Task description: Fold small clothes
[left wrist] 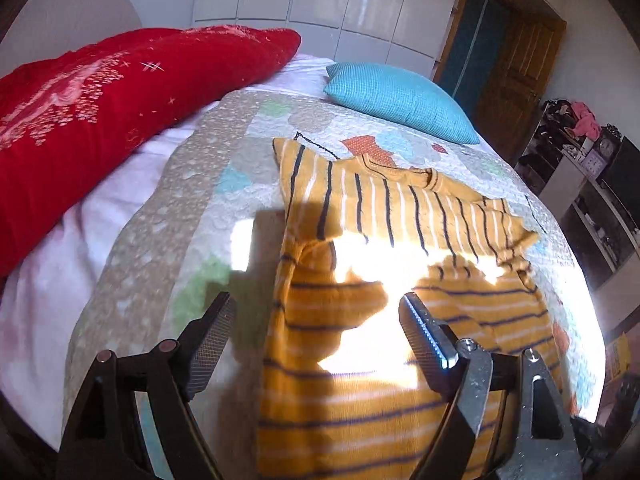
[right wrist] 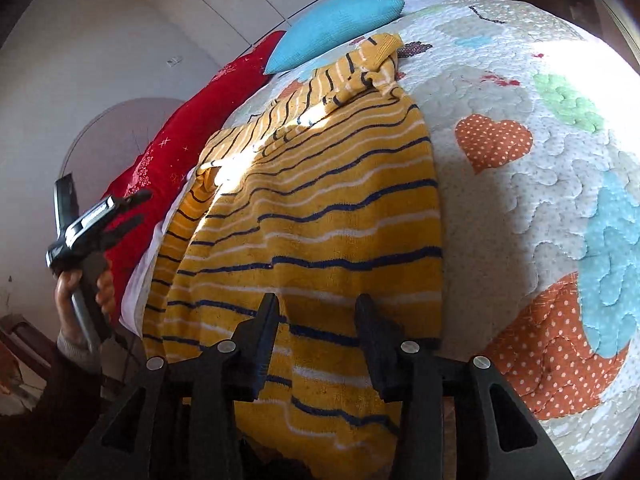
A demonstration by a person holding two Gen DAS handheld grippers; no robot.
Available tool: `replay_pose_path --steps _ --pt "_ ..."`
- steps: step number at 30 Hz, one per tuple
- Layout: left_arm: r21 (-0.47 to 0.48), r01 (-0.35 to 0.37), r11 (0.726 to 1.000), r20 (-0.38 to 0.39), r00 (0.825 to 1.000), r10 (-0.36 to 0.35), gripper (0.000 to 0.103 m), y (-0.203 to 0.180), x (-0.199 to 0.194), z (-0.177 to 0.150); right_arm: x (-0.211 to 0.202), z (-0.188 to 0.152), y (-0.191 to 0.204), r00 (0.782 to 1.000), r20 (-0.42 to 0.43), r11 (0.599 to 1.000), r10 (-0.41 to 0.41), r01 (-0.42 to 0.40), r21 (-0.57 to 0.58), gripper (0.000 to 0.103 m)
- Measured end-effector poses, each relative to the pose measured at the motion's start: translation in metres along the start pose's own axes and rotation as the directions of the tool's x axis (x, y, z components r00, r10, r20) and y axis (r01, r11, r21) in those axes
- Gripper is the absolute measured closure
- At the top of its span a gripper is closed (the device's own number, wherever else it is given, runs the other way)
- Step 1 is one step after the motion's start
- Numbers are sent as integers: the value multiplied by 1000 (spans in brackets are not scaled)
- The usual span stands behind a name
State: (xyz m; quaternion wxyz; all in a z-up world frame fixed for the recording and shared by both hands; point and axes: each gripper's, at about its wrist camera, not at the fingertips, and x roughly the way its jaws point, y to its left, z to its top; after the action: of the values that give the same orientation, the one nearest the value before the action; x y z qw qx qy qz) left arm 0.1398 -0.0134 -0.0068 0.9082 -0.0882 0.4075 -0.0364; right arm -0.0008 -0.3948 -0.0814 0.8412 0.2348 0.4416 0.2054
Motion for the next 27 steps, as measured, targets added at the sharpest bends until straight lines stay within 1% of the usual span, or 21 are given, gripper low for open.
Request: replay_pose_path --steps 2,4,5,7,9,12,14,16,17,18,20,23,25,26,27 --pt "1 1 1000 -45 999 -1 21 3 38 24 -2 -2 -1 1000 0 1000 -10 10 -2 59" --pt "9 -11 1000 -97 995 12 21 3 72 39 -5 -3 -2 999 1 999 -32 32 -9 59" --pt "7 -11 1000 -132 991 12 36 4 87 44 -7 -3 -1 999 3 999 -49 49 -18 59" --pt "-19 33 999 -211 977 -36 80 8 108 47 -9 -3 2 996 8 995 -87 87 -48 59" --pt "-53 42 998 -175 983 -50 83 17 104 48 -10 -4 6 993 9 989 -121 121 -82 59" --pt "-70 0 998 -145 989 -10 84 34 97 42 -9 -5 8 990 5 983 -143 142 -112 59" --pt "-100 -10 995 -149 989 -5 85 49 98 35 -6 -4 5 991 0 985 -137 136 -105 59" --pt "-95 2 995 -153 988 -17 84 57 99 31 -4 -1 2 991 5 988 -131 131 -87 59" --pt "-80 1 997 -154 988 -14 76 56 99 29 -3 0 1 992 7 989 -127 127 -76 59" --pt "-61 -16 998 -158 987 6 65 53 98 28 -2 1 1 992 9 990 -124 125 -65 59" --pt "-27 -65 998 -157 986 60 50 48 93 24 -2 2 0 993 14 992 -121 121 -46 57" --pt "-23 -59 998 -140 989 55 50 45 74 14 -3 1 1 992 17 992 -123 124 -35 55" --pt "-30 -63 998 -121 991 59 45 45 54 5 -4 0 1 992 19 991 -126 126 -35 54" --pt "-32 -73 997 -106 992 69 40 44 43 0 -4 -1 1 992 22 991 -126 127 -34 54" --pt "-32 -84 996 -90 993 81 37 42 31 -6 -5 -2 1 992 25 991 -125 126 -35 53"
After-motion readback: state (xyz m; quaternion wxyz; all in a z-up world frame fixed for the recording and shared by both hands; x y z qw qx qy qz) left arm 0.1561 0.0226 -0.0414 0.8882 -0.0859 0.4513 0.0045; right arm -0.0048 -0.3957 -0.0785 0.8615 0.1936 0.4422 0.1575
